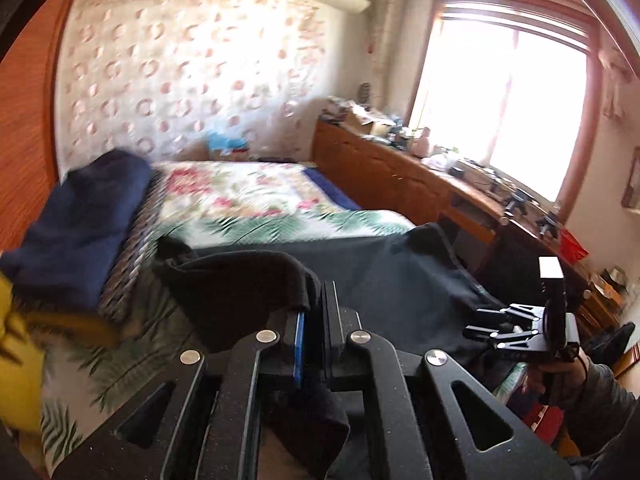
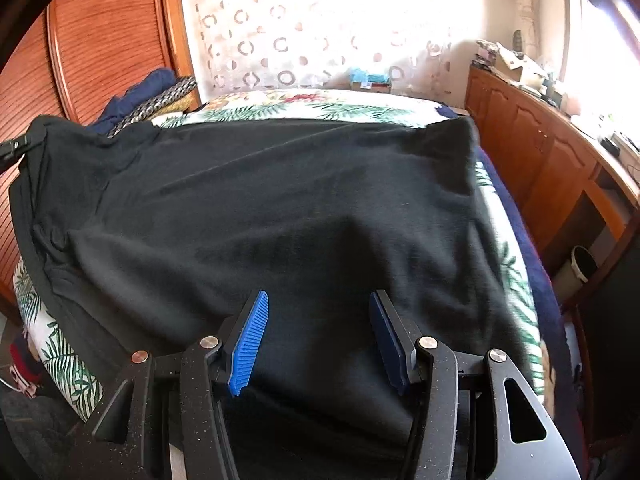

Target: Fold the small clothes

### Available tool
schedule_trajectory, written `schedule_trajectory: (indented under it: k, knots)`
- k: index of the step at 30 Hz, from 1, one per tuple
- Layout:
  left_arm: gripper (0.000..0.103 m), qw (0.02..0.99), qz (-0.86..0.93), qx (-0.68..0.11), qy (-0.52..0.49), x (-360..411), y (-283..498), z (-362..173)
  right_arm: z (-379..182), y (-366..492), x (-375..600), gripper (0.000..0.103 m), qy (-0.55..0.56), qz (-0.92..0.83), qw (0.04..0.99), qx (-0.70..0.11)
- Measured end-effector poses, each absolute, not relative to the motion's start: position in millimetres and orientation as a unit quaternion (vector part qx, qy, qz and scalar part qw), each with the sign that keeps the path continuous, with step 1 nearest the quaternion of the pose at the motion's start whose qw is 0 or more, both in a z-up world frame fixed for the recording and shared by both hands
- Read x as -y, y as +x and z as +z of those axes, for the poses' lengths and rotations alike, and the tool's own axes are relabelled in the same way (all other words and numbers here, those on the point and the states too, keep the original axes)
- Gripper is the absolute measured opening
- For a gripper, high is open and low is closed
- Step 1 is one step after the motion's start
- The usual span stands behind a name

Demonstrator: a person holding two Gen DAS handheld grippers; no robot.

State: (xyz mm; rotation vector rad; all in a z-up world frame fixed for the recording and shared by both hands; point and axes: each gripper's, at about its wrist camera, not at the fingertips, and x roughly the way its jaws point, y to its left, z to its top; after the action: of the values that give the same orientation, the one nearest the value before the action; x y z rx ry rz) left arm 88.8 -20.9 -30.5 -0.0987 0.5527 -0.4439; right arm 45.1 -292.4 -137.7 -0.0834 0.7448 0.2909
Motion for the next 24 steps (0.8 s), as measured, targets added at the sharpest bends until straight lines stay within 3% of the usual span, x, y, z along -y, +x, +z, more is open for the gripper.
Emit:
schedule_trajectory:
  k: [12, 21, 22, 24]
  knots:
    - [0.008, 0.917, -0.318, -0.240, -0.003, 112.9, 108.0, 22.0, -118.0, 26.0, 329.4, 0.055, -0.027, 0.107, 0.936, -0.333]
    - [0.008, 0.907, -0.340, -0.247, 0.023, 154.2, 111.0, 25.7, -111.8, 16.2, 353.3, 0.055, -0.015, 0.093, 0.941, -0.326]
    - [0.012, 0.906, -0.335, -0.256, 0.032, 155.4, 115.0, 20.9, -111.4, 15.7, 353.7, 0.055, -0.014, 0.092, 0.941, -0.326]
    - [0.042, 0.899, -0.337, -0.277, 0.039, 159.8, 119.3, 13.6, -110.9, 15.0, 355.5, 0.055, -0.012, 0.091, 0.941, -0.324]
